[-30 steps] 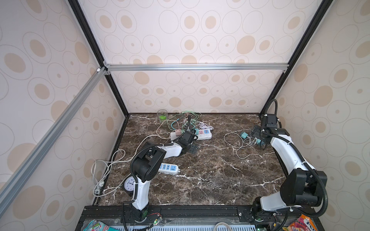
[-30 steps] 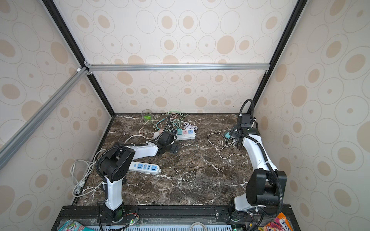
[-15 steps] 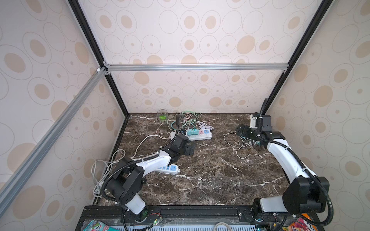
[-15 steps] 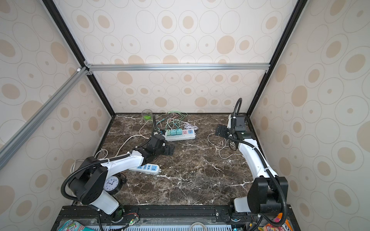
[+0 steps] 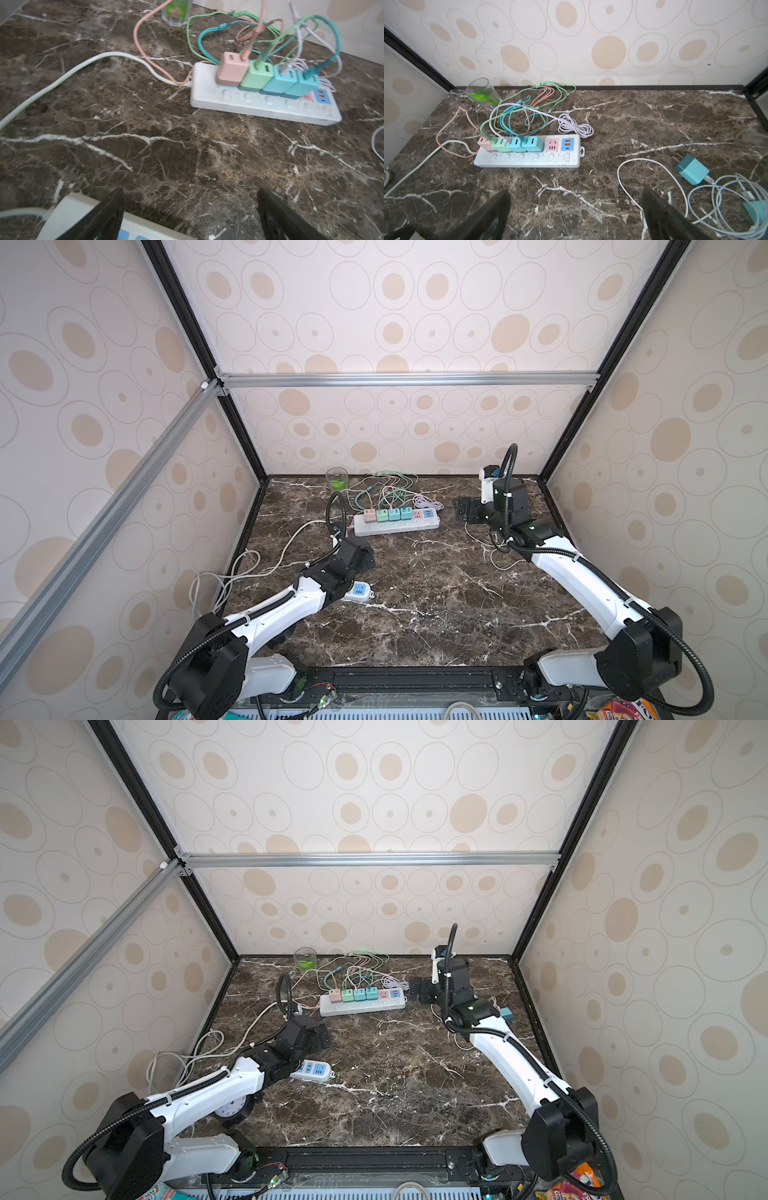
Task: Insert plugs into power strip
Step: Move the socket to the center of the table.
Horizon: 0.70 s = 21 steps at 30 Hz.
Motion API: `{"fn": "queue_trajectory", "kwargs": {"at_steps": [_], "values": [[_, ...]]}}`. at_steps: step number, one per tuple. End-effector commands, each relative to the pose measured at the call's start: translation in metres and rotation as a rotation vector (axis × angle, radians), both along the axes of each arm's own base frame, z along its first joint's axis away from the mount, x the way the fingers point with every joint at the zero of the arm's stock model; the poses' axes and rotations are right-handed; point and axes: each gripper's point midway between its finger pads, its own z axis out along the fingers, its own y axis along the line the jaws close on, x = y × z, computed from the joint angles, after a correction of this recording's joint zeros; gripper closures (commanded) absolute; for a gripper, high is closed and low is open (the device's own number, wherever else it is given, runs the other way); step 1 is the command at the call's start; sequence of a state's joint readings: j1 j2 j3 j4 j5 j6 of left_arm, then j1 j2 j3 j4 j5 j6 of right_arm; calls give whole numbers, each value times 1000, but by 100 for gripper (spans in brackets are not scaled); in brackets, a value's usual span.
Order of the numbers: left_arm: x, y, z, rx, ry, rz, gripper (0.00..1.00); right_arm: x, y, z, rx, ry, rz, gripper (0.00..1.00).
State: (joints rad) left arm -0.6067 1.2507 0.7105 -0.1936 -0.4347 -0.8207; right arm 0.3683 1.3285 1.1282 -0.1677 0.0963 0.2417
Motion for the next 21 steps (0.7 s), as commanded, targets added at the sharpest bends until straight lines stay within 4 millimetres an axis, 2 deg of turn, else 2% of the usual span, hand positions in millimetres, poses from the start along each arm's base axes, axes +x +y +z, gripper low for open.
{"fn": "queue_trajectory", "kwargs": {"at_steps": [1,8,18,21], "values": [[-13,27,-11,-44,41,164,2,3,-8,14,-10,-101,-48,0],[-29,25,-45,-316,163,382,2,-8,8,2,-29,-58,76,0],[-50,25,-74,-427,300,578,3,-5,27,-28,-51,55,181,0],[-45,18,-81,-453,308,553,12,-5,33,-30,-37,57,208,2]]}}
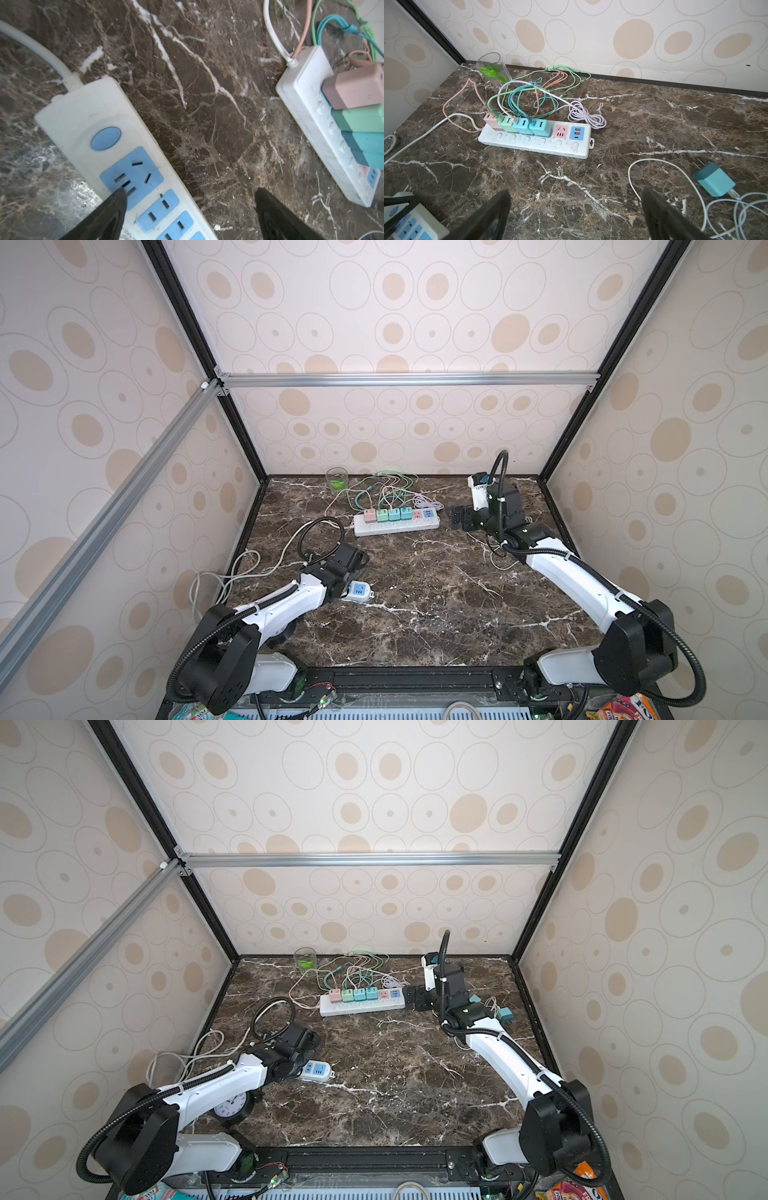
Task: Insert plugs into power strip
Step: Move the socket to the center of the table.
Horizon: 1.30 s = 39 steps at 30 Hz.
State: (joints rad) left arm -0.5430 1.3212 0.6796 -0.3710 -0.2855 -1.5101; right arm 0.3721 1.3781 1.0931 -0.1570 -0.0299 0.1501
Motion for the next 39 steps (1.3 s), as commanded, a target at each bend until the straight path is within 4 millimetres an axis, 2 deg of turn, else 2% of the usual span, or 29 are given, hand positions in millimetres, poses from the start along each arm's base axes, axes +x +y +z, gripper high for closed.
{"fn": "queue_trajectory", "kwargs": {"at_steps": [1,5,11,13,18,26,29,32,36,39], "values": [[-8,-4,-20,-63,73,49,16,-1,9,5,13,-6,50,2],[-11,-1,-22,-44,109,70,18,-1,1,11,3,-39,9,2],[-14,31,14,116,63,114,10,0,-6,10,-14,-55,-27,2],[-18,33,17,129,77,107,10,1,-7,10,-15,-55,-30,2],[-33,39,1,141,153,133,6,0,-6,11,-3,-59,-31,2],[-12,32,-10,109,164,113,7,-4,-3,19,5,-62,-7,1],[-14,25,-19,86,211,92,11,-6,-5,19,4,-60,-14,1],[-18,18,-32,37,225,79,20,-6,-7,18,4,-63,-23,1],[-19,2,-43,-48,238,51,39,-5,-7,16,-2,-57,-26,1],[-16,-13,-43,-100,240,29,50,-6,-8,16,-6,-57,-26,1]]}}
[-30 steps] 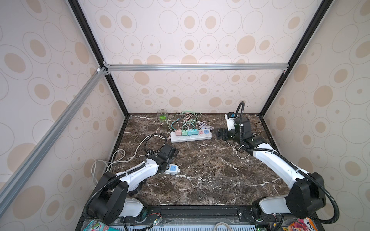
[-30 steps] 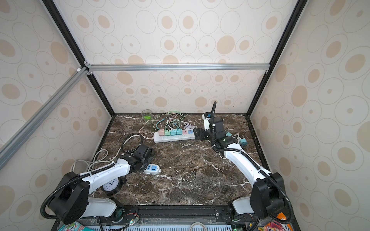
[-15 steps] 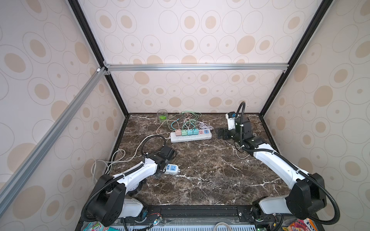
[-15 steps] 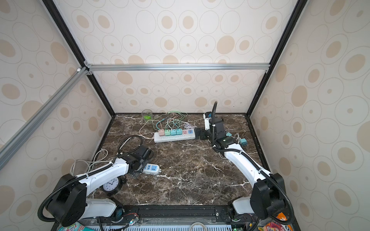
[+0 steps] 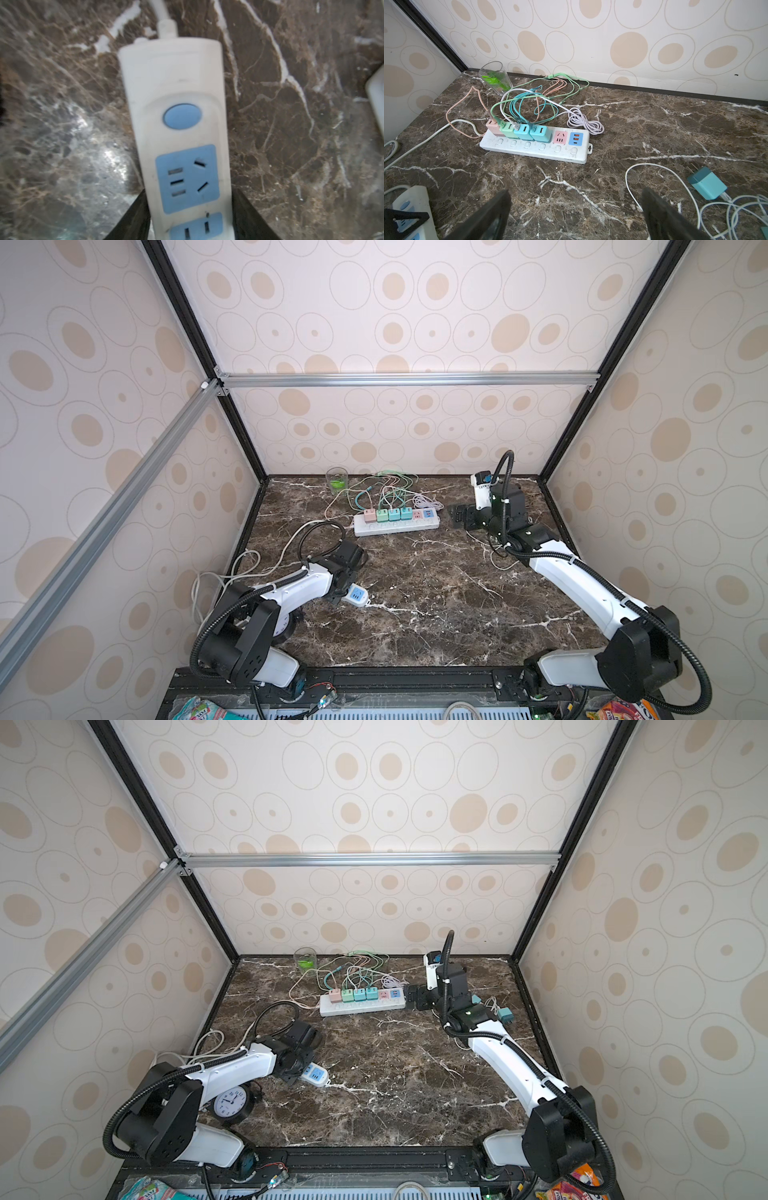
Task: Insert plugs into power strip
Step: Move the socket to the center of the table.
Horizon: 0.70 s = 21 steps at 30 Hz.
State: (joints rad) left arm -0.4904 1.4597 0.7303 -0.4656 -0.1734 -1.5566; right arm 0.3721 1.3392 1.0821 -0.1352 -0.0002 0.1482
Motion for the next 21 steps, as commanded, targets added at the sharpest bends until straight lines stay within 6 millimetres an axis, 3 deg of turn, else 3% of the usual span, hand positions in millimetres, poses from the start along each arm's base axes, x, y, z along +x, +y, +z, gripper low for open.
{"fn": "queue_trajectory", "kwargs": {"at_steps": [1,4,8,13,21], "values": [[1,-27,-6,-111,19,-25,54,-4,-2,-1,-12,-3,-2,1],[11,-58,2,-221,-27,-38,56,-4,-2,-5,-11,-2,-1,1],[28,-103,13,-339,-69,-58,51,-2,3,-13,3,16,19,1],[43,-160,21,-382,-78,-143,49,-4,3,-19,32,28,0,1],[49,-210,7,-433,-28,-238,37,-17,-7,-21,72,-1,-43,0]]}}
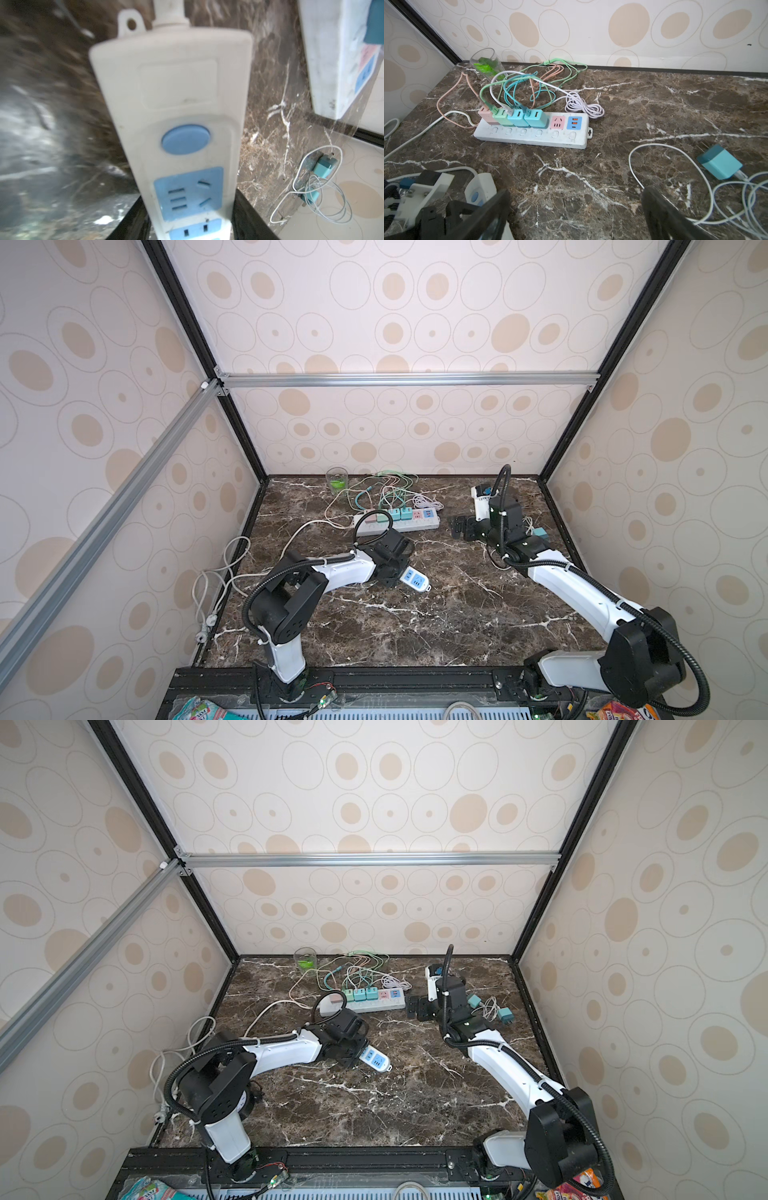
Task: Insert plugs into power strip
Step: Move the socket to the center of the table, then rotate the socket at the center of the table.
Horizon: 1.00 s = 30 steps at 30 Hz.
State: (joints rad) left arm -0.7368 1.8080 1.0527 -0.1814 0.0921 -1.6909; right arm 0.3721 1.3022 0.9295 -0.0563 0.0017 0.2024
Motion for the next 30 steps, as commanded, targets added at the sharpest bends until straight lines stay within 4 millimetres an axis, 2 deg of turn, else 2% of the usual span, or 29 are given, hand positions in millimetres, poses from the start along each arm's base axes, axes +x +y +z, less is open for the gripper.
{"fn": "queue_trajectory", "kwargs": {"at_steps": [1,4,8,12,17,20,22,25,28,30], "values": [[5,-17,0,-24,13,-25,33,-5,-1,17,48,-50,-12,0],[11,-13,11,22,-30,-40,18,-12,0,9,52,-23,0,0],[18,7,39,120,-137,-53,2,-21,-2,-7,40,66,-4,0],[28,28,78,242,-314,-122,2,-31,13,-30,110,203,39,2],[34,63,111,462,-495,-205,2,-39,24,-61,107,352,45,4],[41,81,112,500,-609,-291,1,-37,20,-69,115,364,-4,3],[44,91,107,425,-665,-333,1,-33,6,-68,107,336,-91,0],[49,106,101,368,-707,-376,2,-29,-17,-55,88,254,-205,0],[53,112,87,360,-675,-430,2,-30,-32,-41,43,190,-243,0],[54,105,80,328,-658,-465,2,-31,-31,-35,8,164,-201,0]]}}
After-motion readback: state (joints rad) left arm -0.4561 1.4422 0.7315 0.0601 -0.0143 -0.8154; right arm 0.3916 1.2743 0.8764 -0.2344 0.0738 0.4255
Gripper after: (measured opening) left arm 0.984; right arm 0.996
